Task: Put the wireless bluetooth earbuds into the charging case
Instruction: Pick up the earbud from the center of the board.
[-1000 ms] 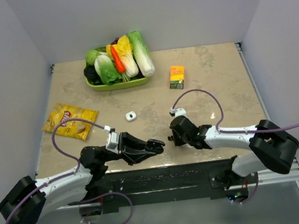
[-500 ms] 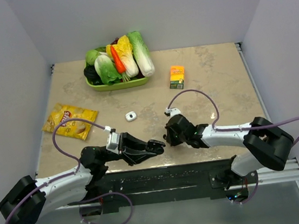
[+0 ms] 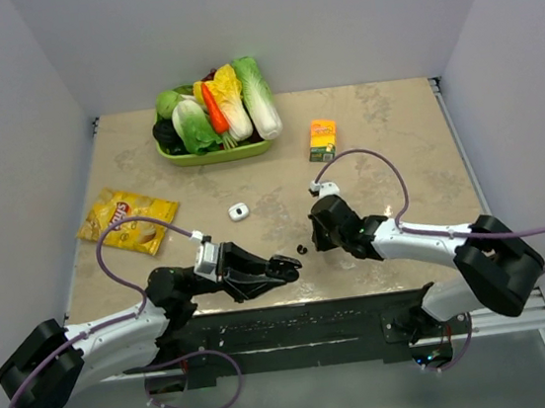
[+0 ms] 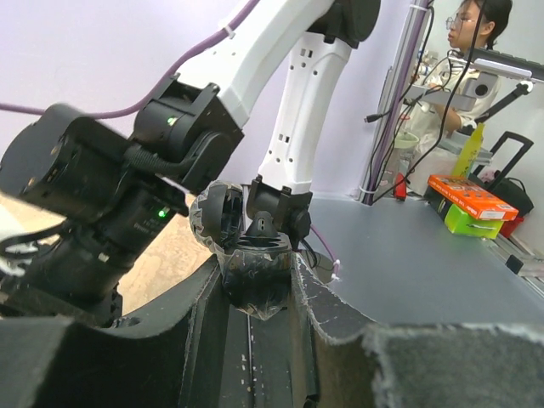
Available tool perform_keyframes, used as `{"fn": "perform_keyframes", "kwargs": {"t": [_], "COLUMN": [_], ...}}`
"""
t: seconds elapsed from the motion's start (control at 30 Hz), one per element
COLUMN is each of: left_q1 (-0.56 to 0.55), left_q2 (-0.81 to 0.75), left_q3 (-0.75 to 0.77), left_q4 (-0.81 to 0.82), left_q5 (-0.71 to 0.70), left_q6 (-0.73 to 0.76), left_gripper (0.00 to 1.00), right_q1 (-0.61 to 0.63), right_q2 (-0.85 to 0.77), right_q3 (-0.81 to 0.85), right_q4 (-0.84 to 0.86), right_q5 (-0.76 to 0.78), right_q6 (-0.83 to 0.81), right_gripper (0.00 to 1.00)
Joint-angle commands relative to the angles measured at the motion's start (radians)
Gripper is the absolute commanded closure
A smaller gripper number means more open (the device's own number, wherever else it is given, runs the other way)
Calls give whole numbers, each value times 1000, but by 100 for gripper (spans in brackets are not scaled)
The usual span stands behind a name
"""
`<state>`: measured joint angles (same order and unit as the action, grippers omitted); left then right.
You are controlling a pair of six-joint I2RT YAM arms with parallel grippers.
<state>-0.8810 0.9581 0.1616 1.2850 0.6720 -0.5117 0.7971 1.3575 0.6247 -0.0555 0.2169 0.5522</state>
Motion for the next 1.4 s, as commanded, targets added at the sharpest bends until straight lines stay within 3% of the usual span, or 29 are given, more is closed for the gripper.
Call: {"fn": "perform_keyframes", "kwargs": {"t": [0.0, 0.33, 0.73, 1.0, 1.13, 1.37], "left_q1": [-9, -12, -21, -26, -27, -29], "left_q2": [-7, -9, -6, -12, -21, -25], "left_q3": [-11, -14, -11, -14, -16, -20], "left_q4": [433, 438, 436, 430, 424, 422], "left_q5": [-17, -25, -28, -31, -32, -37], "left_q6": [36, 39, 39, 39, 44, 47], "left_gripper": [100, 100, 100, 100, 100, 100], "right_q1": [-1, 4, 106, 122, 97, 80], "right_q2": [43, 86, 153, 53, -15, 40], "right_q3": [24, -10, 9, 21, 26, 10], "right_q4": [23, 114, 121, 74, 25, 32], "right_q5": [-28, -142, -163, -74, -14, -25], "right_q6": [-14, -12, 31, 57, 60, 45], "right_gripper": [100, 100, 100, 100, 92, 99]}}
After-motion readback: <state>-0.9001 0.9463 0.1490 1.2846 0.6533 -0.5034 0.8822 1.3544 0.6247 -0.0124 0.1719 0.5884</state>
